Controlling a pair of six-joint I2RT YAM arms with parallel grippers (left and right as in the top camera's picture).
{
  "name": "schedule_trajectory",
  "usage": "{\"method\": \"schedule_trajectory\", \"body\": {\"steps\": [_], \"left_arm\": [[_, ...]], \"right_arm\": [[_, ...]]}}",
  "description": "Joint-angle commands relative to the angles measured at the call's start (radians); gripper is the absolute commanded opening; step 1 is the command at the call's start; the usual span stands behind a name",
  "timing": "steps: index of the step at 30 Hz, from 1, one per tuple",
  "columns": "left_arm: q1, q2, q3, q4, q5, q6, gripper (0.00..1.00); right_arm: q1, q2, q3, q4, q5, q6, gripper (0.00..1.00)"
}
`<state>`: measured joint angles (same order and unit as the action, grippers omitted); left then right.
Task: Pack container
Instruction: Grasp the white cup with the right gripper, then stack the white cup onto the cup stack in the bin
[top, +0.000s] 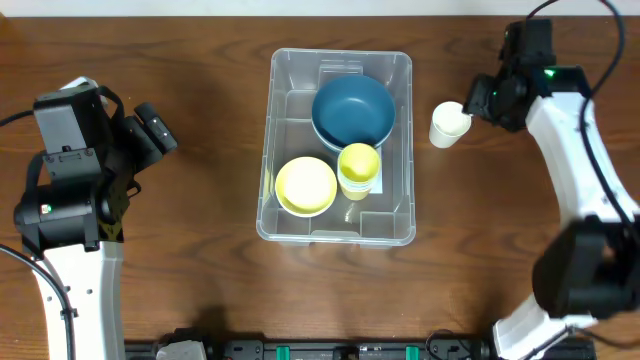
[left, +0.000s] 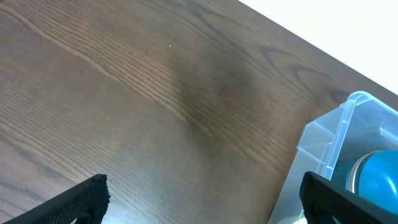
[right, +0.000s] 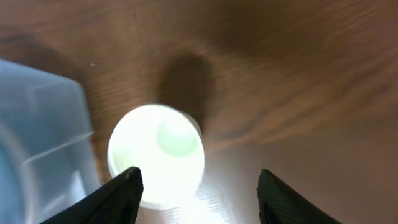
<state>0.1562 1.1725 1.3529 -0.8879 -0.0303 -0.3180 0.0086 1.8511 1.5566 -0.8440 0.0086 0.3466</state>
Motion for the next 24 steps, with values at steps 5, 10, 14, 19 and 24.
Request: {"method": "schedule_trajectory", "body": {"steps": [5,10,14,19,24], "left_arm": [[0.005,-0.003,0.017,-0.002,-0.008,-0.002,0.98],[0.005,-0.003,0.017,-0.002,-0.008,-0.002,0.98],[0.005,-0.003,0.017,-0.002,-0.008,-0.002,0.98],[0.005,-0.003,0.017,-0.002,-0.008,-0.002,0.98],[0.005,-0.003,0.017,-0.002,-0.008,-0.002,0.98]], "right_arm": [[-0.002,0.173,0.001,0.113,-0.157,-0.055,0.48],[-0.002,0.185,0.001,0.091,-0.134,-0.036,0.29],[-0.002,0.184,0.001,0.031,-0.077,-0.025,0.01],[-0.001,0.116,0.001,-0.038,-0.064,-0.026,0.01],[0.036,-0.096,0.001,-0.073,-0.068,-0.026,0.01]]}}
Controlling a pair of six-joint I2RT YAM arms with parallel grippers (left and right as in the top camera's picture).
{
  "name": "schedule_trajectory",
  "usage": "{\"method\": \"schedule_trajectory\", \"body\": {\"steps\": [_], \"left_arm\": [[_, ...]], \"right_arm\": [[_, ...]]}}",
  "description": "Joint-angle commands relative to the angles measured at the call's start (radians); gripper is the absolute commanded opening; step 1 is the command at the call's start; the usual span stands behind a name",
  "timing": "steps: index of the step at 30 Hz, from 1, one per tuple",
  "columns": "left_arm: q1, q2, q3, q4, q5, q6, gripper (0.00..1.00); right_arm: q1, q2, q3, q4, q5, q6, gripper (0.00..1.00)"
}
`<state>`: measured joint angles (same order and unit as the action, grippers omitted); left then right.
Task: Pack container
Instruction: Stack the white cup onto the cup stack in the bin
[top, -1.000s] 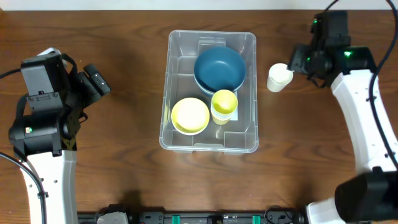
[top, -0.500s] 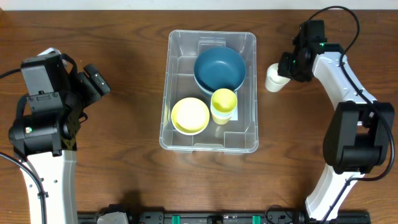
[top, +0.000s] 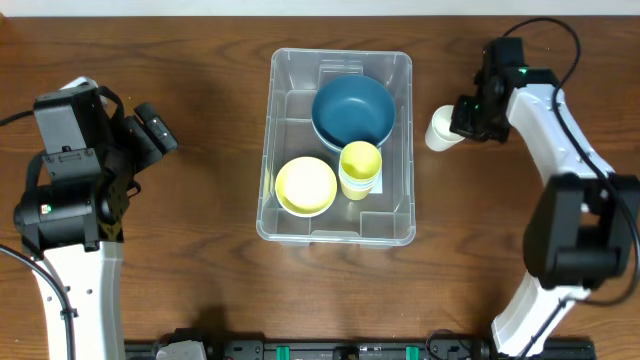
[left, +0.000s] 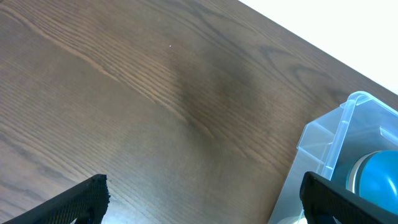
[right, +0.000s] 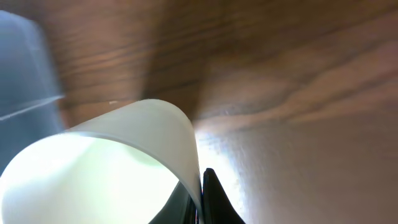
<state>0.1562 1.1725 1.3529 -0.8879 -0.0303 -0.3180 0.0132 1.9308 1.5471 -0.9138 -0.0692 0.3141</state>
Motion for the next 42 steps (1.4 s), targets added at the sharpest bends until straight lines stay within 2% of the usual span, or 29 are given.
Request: {"method": "schedule_trajectory", "body": {"steps": [1,6,10,16,25,26,29,31,33,37,38,42], "left_arm": [[0.005,-0.003,0.017,-0.002,-0.008,-0.002,0.98],[0.005,-0.003,0.017,-0.002,-0.008,-0.002,0.98],[0.005,-0.003,0.017,-0.002,-0.008,-0.002,0.98],[0.005,-0.003,0.017,-0.002,-0.008,-0.002,0.98],[0.005,-0.003,0.017,-0.002,-0.008,-0.002,0.98],[0.005,-0.003,0.017,-0.002,-0.008,-0.002,0.98],[0.005,-0.003,0.017,-0.002,-0.008,-0.002,0.98],[0.005,-0.003,0.017,-0.002,-0.008,-0.002,0.98],[0.005,-0.003,0.017,-0.002,-0.008,-0.002,0.98],[0.005,-0.003,0.017,-0.002,-0.008,-0.002,0.98],[0.005,-0.003,0.017,-0.002,-0.008,-0.002,0.98],[0.005,-0.003,0.017,-0.002,-0.008,-0.002,0.98]], "right_arm": [[0.050,-0.224,0.010,-0.003,0.008,0.006,0.01],[0.216,-0.447,0.010,-0.007,0.002,-0.066,0.01],[0.351,-0.505,0.010,-0.036,0.002,-0.084,0.01],[0.494,-0.451,0.009,-0.119,0.016,-0.079,0.01],[0.517,-0.298,0.009,-0.164,0.024,-0.080,0.01],[0.518,-0.294,0.009,-0.163,0.024,-0.081,0.05],[0.517,-0.309,0.011,-0.139,0.046,-0.089,0.39],[0.517,-0.337,0.011,-0.117,0.071,-0.087,0.44],[0.515,-0.379,0.011,-0.098,0.102,-0.087,0.58],[0.488,-0.463,0.011,-0.069,0.196,-0.087,0.96],[0.481,-0.481,0.011,-0.060,0.237,-0.087,0.99],[0.450,-0.533,0.011,-0.022,0.331,-0.087,0.99]]}}
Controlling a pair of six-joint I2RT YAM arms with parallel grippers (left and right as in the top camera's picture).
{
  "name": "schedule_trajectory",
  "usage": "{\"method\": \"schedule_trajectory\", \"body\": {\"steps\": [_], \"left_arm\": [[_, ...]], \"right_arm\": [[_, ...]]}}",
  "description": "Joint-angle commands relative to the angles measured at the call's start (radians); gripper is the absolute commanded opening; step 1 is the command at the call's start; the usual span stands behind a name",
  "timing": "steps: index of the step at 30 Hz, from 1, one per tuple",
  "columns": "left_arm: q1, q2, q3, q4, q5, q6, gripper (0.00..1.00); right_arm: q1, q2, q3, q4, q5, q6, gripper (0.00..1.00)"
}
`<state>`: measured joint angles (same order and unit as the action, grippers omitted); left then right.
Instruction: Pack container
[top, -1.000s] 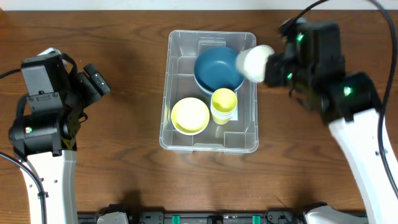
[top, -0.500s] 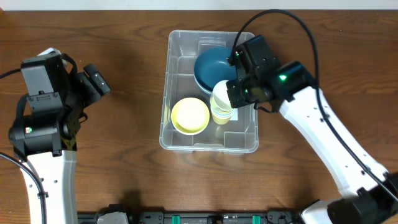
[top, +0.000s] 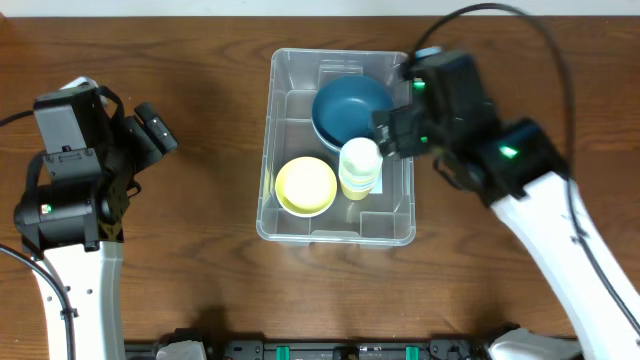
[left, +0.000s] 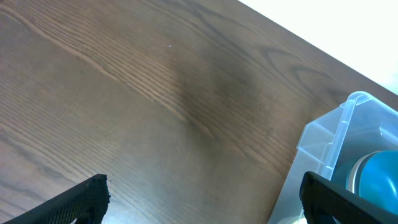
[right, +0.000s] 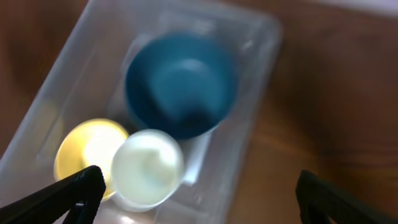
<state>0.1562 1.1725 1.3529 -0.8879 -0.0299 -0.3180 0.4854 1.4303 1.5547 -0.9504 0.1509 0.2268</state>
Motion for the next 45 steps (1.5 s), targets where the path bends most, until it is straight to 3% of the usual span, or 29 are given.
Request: {"method": "schedule_trajectory", "body": {"steps": [1,8,14,27,32,36,40,45], "left_arm": [[0.005,-0.003,0.017,-0.002,-0.008,-0.002,0.98],[0.005,-0.003,0.017,-0.002,-0.008,-0.002,0.98],[0.005,-0.003,0.017,-0.002,-0.008,-0.002,0.98],[0.005,-0.003,0.017,-0.002,-0.008,-0.002,0.98],[0.005,-0.003,0.017,-0.002,-0.008,-0.002,0.98],[0.005,-0.003,0.017,-0.002,-0.008,-0.002,0.98],[0.005,-0.003,0.017,-0.002,-0.008,-0.002,0.98],[0.005,-0.003,0.017,-0.002,-0.008,-0.002,0.98]], "right_arm": [[-0.028,-0.045,0.003,0.031,0.100,0.001,0.99],[-0.005,-0.169,0.003,0.097,-0.024,0.001,0.99],[0.012,-0.264,0.003,-0.032,-0.076,0.000,0.99],[0.003,-0.406,0.003,-0.092,0.317,0.000,0.99],[-0.040,-0.457,-0.014,-0.108,0.348,0.000,0.99],[-0.209,-0.550,-0.120,-0.061,0.204,-0.004,0.99],[-0.382,-0.688,-0.352,0.097,0.051,-0.054,0.99],[-0.469,-0.876,-0.669,0.194,0.031,-0.051,0.99]]}}
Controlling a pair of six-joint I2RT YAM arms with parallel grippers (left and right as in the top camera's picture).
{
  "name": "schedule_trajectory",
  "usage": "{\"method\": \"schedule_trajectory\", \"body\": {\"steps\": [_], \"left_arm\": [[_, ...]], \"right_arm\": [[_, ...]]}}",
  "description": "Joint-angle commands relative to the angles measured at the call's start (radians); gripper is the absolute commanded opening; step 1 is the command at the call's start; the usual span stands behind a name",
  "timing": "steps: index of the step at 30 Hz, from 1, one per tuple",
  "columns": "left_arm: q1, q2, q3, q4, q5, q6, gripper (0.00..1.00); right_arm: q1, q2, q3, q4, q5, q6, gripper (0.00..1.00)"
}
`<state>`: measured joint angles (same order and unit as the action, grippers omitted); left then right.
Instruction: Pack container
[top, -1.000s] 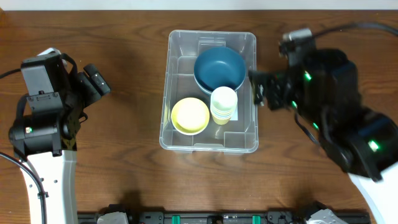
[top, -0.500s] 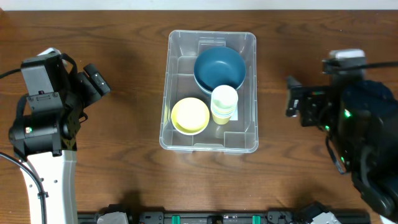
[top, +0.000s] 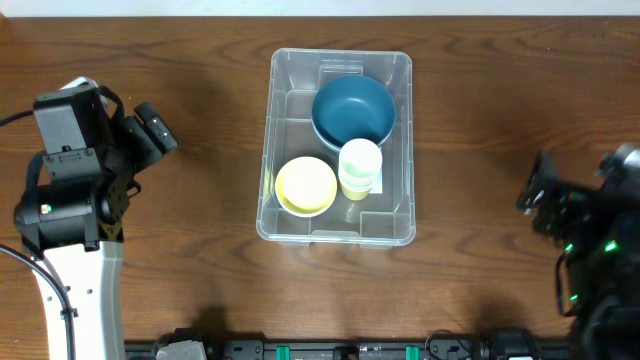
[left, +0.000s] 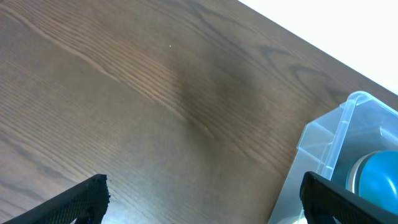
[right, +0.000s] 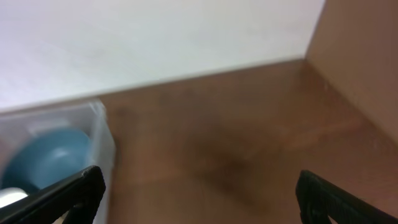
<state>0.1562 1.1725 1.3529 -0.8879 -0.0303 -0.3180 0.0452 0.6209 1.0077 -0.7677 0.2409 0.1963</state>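
A clear plastic container (top: 404, 150) stands mid-table. Inside are a blue bowl (top: 352, 110), a yellow bowl (top: 305, 186) and a white cup (top: 360, 160) nested on a yellow cup. My right gripper (top: 532, 196) is open and empty, well to the right of the container over bare wood. In the right wrist view its fingers (right: 69, 194) are spread wide, with the container (right: 99, 127) and blue bowl (right: 43, 155) at far left. My left gripper (top: 157, 126) is open and empty left of the container; the left wrist view shows the container's corner (left: 348, 118).
The brown wooden table (top: 200, 260) carries only the container. Its far edge meets a white wall (right: 155, 37). My left arm's body (top: 65, 190) stands at the left side, my right arm (top: 600, 250) at the lower right.
My right gripper was above the container beside the cup stack. It is now far to the right, near the table's right side, open and empty. The white cup stays on the yellow cup.
The white cup stood on the table right of the container with my right gripper open over it. Then the gripper was shut on it. Later the cup sat on the yellow cup inside the container, gripper open above. Now the right arm is clear. The left arm never moved.
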Motion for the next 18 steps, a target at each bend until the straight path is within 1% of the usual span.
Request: {"method": "schedule_trajectory", "body": {"steps": [1,6,10,14,18], "left_arm": [[0.005,-0.003,0.017,-0.002,-0.008,-0.002,0.98],[0.005,-0.003,0.017,-0.002,-0.008,-0.002,0.98],[0.005,-0.003,0.017,-0.002,-0.008,-0.002,0.98],[0.005,-0.003,0.017,-0.002,-0.008,-0.002,0.98],[0.005,-0.003,0.017,-0.002,-0.008,-0.002,0.98]], "right_arm": [[-0.034,-0.109,-0.187,0.022,-0.058,-0.008,0.99],[-0.041,-0.307,-0.462,0.086,-0.058,0.092,0.99],[-0.048,-0.431,-0.627,0.153,-0.058,0.152,0.99],[-0.048,-0.508,-0.740,0.215,-0.059,0.159,0.99],[-0.049,-0.555,-0.813,0.238,-0.059,0.159,0.99]]}}
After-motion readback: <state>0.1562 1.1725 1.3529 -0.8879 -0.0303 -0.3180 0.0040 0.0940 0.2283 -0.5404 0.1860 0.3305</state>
